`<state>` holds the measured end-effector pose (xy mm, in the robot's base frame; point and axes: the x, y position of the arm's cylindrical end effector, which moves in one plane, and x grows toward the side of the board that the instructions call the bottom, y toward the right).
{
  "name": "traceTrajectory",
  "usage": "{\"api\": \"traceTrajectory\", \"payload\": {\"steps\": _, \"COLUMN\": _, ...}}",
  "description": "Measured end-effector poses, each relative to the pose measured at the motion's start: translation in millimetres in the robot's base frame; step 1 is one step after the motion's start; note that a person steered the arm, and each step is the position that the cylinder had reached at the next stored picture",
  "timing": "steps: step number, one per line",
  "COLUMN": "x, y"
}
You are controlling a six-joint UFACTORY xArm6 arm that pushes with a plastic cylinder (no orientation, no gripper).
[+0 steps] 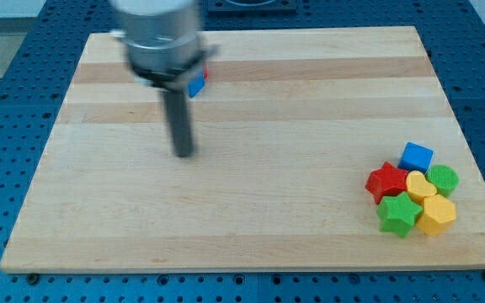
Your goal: Separate the blue triangle from the red circle
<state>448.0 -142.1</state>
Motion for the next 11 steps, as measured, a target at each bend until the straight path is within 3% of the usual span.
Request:
{"api": "traceTrajectory", "payload": {"steps": 1, "x": -69, "y": -58}}
{"api": "traceTrajectory", "payload": {"steps": 2, "x": -143, "y": -58}}
{"api": "traceTrajectory", "payload": {"steps": 4, "x": -150, "y": 25}}
{"api": "traceTrajectory", "payload": {"steps": 5, "x": -147, "y": 33}}
{"api": "traceTrajectory", "payload": {"steps": 11, "x": 63, "y": 92}}
